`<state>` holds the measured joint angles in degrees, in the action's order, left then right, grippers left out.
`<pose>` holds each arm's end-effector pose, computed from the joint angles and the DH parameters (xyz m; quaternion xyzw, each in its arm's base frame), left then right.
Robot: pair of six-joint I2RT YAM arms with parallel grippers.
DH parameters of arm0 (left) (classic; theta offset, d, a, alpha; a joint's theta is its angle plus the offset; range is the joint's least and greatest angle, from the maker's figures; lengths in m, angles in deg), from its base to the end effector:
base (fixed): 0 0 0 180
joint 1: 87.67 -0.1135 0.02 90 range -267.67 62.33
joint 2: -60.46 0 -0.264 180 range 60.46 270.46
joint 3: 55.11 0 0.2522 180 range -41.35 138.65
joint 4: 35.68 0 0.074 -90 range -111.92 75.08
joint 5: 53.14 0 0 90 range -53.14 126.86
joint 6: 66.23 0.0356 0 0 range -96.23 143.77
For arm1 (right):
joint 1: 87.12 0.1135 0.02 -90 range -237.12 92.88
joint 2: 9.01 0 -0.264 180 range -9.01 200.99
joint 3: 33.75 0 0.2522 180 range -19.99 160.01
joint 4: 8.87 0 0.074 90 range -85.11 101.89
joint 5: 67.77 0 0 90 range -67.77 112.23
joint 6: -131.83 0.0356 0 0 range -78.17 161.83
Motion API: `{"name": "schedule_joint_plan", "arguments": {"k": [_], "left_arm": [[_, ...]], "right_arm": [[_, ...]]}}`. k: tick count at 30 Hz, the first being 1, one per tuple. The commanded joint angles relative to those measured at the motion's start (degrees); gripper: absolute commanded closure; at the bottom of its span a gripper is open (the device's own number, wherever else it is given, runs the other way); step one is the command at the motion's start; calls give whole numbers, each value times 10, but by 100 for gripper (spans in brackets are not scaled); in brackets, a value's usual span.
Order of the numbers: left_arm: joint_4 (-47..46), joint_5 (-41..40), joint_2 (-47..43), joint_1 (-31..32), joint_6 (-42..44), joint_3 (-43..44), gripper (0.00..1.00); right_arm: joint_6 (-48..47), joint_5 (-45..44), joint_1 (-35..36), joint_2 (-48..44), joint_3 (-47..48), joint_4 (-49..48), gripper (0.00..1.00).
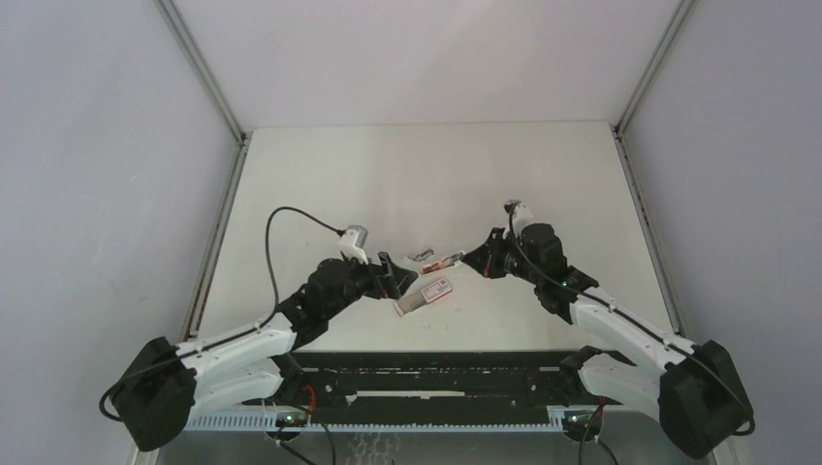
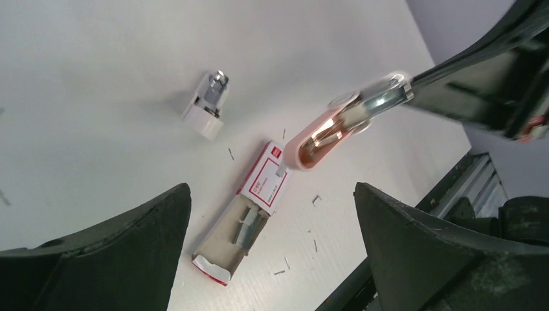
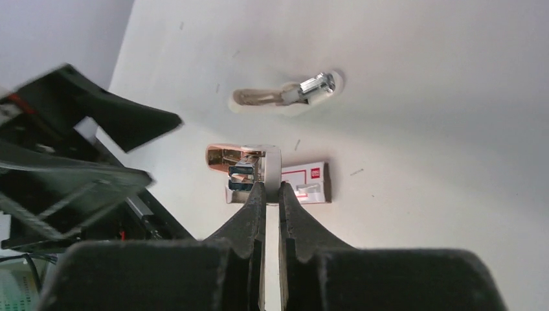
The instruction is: Load the staples into the stapler
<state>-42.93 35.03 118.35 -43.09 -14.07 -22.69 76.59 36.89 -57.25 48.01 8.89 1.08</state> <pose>0.1514 -0.1476 0.1944 0.0383 0.8092 -0.3764 0.4495 0.1858 0.1171 0.2276 -0.0336 0.8356 0.3781 0.3972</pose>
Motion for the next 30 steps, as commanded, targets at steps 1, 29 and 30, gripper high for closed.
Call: {"name": "schedule_joint_plan", "arguments": {"k": [1,29,30], "left_arm": [[11,-18,-64,-24,13,-19,0],[-2,59,-14,-91,-3,4,0],[-1,60,-13,-91,-3,5,0]], "right_arm": [[-8,48,-16,51,28,-48,100],[38,153,-17,352,108,-209,100],[40,154,-17,359,109,-213,100]]}}
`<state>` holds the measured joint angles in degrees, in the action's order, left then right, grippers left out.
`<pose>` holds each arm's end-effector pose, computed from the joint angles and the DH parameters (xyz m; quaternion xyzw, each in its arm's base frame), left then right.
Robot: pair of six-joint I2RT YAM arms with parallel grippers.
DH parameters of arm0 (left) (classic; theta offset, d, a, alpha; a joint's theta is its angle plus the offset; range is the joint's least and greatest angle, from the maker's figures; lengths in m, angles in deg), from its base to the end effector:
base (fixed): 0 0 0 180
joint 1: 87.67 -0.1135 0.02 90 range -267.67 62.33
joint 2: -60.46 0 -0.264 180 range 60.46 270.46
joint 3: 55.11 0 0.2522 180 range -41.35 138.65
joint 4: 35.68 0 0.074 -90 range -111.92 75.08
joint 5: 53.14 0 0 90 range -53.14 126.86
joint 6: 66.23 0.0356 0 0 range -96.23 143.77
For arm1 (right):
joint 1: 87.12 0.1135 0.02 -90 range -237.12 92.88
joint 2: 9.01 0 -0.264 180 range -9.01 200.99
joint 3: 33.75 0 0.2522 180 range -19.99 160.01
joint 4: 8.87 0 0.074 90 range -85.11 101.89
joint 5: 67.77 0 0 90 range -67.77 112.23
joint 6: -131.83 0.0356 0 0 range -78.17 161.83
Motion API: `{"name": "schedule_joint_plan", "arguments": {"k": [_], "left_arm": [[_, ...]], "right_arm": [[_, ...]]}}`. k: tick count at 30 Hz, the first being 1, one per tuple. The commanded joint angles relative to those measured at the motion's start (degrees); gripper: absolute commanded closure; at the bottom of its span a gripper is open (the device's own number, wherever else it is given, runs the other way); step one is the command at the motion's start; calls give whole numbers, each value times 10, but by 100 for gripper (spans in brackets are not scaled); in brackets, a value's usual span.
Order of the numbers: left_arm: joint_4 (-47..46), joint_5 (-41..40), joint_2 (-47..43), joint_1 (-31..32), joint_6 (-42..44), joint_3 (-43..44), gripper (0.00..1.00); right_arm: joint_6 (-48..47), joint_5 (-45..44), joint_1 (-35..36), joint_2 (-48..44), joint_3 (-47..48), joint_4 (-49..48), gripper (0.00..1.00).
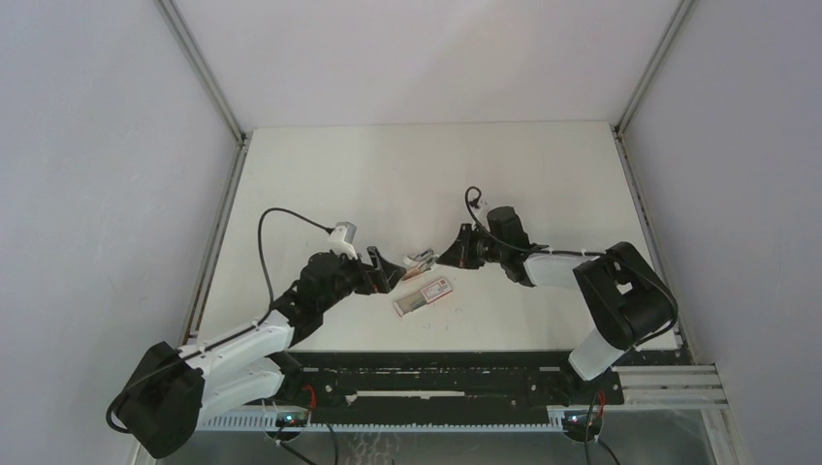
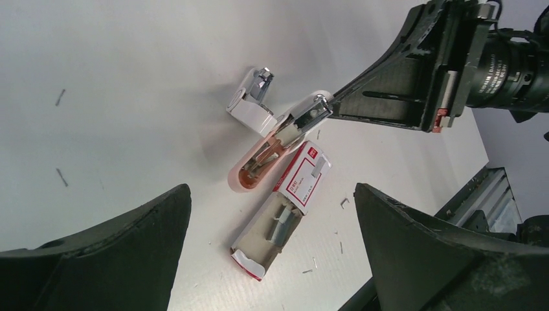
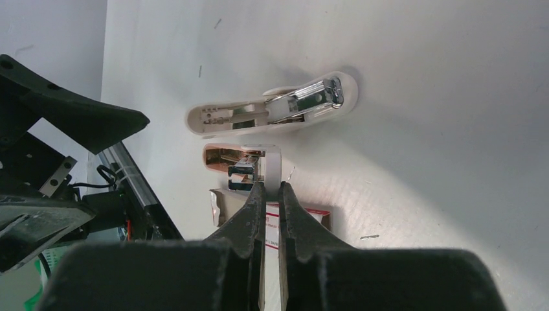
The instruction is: Load the staples into the stapler
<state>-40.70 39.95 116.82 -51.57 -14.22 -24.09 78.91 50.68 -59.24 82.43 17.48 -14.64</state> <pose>0.1640 -0.1220 0.1873 0.0019 0.8206 -0.3617 0.4425 0.2626 0.1581 0.1550 -0.0454 0.8640 0.4260 0.2644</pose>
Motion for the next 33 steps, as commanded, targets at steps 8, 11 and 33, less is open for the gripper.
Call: {"name": "schedule_joint_plan", "arguments": {"k": [8,11,33], "left_arm": [[-19,10,4,-8,0,19,0],[-17,9,5,-9,0,18,0],[-3,-3,-6,-10,5,14,0]], "right_arm": [[25,23,1,55,25,-87,100],[26,23,-2,67,30,-85,100],[12,-4,-14,80,28,-42,69]]}}
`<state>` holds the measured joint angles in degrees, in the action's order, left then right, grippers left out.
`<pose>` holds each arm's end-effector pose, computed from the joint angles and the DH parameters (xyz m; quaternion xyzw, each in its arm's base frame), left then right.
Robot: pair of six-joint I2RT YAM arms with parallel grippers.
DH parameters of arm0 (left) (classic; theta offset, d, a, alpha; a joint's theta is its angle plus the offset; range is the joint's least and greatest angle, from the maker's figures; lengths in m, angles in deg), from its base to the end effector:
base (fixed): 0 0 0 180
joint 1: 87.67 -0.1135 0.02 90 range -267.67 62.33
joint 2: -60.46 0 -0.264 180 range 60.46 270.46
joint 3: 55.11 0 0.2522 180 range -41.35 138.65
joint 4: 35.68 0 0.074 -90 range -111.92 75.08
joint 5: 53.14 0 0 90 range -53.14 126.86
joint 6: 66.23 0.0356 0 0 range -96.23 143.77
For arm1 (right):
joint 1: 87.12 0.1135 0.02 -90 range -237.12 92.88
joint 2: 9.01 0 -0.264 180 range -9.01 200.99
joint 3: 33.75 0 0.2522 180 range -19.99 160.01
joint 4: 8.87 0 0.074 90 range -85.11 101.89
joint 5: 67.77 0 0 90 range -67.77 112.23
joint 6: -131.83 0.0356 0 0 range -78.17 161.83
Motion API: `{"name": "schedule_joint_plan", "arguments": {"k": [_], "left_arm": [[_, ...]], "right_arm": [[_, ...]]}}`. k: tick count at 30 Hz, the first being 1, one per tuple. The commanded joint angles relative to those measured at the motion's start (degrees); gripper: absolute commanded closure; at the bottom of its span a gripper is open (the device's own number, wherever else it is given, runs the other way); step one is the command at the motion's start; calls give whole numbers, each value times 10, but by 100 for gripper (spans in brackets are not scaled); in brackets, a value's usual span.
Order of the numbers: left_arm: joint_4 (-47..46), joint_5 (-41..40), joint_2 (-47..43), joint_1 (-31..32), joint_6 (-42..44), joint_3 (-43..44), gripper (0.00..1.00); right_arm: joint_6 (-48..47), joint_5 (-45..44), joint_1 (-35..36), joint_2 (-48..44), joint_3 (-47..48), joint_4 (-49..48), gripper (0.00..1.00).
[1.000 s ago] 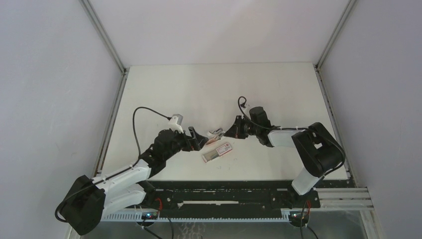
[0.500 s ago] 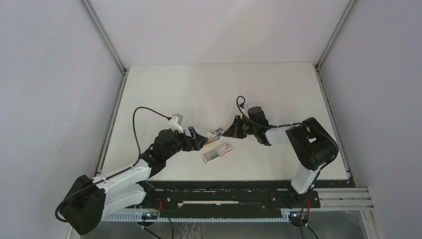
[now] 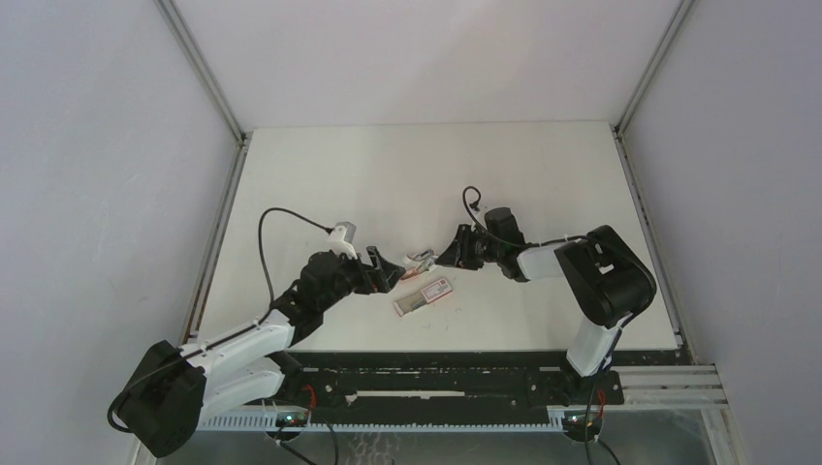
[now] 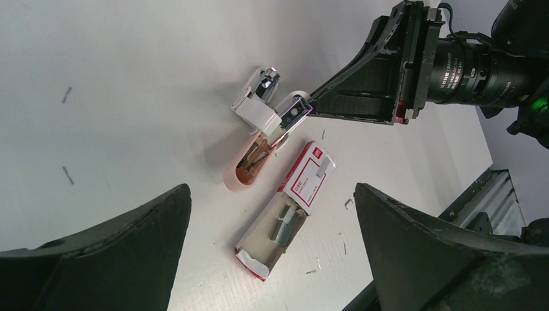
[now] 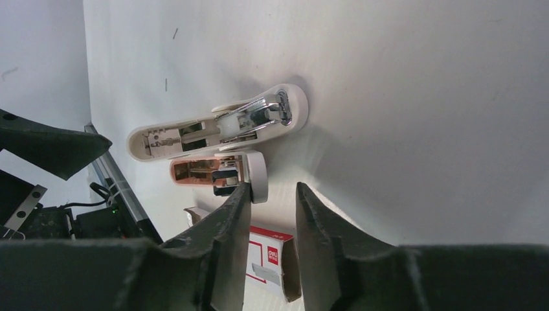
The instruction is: Load the staples into the stapler
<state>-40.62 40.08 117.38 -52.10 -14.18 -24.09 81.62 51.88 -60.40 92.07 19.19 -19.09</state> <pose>0.1656 -0.1209 0.1854 -0.0012 0.8238 -0.3576 0.4400 0.2795 0.1604 0.1203 -0.0127 0.8757 0.4250 0.2288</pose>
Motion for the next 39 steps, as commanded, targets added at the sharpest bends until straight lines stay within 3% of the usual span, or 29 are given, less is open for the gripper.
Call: {"name": "schedule_joint_plan", "arguments": {"k": [1,5,12,20,24,39], "left_arm": [[-2,-6,-12,-5,5,15,0],[2,-8,-17,-6,7,15,0],[11,-16,-23,-5,13,13,0],[16,-19,-27,-5,14,11,1],[19,-20,-29,-6,13,10,0],[0,-8,1,-6,8,16,0]], "right_arm": [[-16,-20,-3,-20,10,4,67],[-21,-31,-10,-34,1,12,61],[-25,-42,-25,-67,-19,20,60],[-38,-51,-29,-69,-20,38,67],[-37,-53,-28,-48,-20,35,80],[-47,-77,-29,-44,-19,68,76]]}}
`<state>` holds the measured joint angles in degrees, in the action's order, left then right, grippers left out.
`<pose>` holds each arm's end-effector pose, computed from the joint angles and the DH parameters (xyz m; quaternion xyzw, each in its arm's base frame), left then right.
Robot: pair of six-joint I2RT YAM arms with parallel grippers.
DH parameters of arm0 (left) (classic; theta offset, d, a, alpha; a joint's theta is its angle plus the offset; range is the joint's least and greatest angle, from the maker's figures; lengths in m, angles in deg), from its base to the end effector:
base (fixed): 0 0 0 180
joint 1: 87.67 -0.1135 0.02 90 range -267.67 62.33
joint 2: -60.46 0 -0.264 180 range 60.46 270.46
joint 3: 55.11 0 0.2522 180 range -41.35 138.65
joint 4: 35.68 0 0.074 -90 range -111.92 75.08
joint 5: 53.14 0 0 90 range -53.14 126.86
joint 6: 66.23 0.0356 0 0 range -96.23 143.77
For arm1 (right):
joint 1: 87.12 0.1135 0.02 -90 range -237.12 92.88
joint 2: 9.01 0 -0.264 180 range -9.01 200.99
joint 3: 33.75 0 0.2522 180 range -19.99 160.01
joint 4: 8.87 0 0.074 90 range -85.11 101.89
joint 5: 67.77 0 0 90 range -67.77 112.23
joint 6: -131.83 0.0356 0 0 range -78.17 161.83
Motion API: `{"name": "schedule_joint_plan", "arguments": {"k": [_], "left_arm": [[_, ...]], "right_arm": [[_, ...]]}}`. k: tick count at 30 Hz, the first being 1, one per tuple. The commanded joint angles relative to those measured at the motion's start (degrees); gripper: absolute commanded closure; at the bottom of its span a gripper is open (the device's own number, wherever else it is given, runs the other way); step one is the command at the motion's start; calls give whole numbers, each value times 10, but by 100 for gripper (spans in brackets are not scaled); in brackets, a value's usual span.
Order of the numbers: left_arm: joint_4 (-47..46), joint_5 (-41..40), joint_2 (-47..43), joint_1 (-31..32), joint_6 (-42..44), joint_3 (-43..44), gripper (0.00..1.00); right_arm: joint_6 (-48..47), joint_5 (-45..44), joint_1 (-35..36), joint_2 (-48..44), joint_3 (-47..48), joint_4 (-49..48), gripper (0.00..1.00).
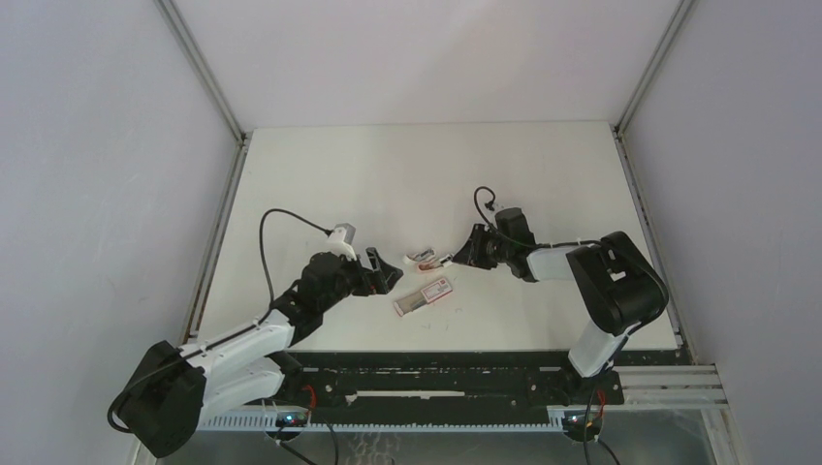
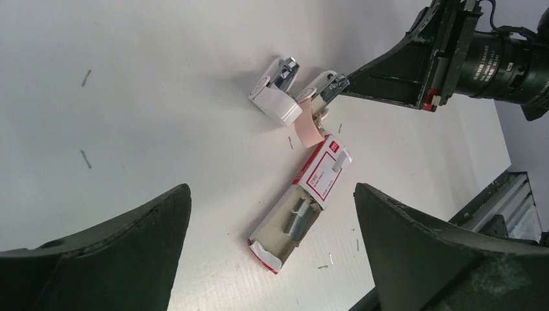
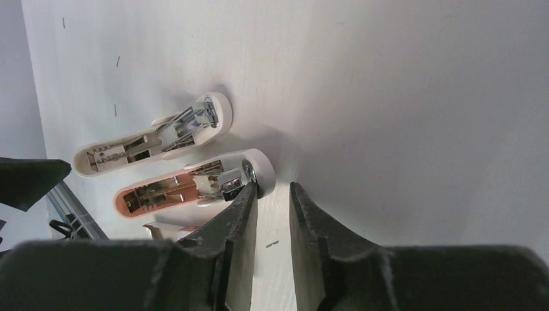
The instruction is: Load the staples into the stapler
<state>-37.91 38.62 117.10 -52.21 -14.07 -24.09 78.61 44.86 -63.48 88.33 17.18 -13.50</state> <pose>0.1646 -0.1185 0.1814 -0.0089 0.8357 -0.3380 0.4328 0.2760 0.1358 0.1215 0.0228 0.8983 0.3563 0.2560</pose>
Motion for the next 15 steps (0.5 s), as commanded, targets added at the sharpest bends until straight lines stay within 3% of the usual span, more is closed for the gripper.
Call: {"name": "schedule_joint_plan", "arguments": {"k": [1,8,15], "left_arm": [[-27,7,4,-5,8,16,0],[-28,6,8,-5,8,15,0],[-31,10,14,-5,9,16,0]], "right_arm": [[-20,-12,2,-12,0,15,75],[-41,-44,0,-39,0,59,74],[-32,-37,-13,-47,0,77,84]]}}
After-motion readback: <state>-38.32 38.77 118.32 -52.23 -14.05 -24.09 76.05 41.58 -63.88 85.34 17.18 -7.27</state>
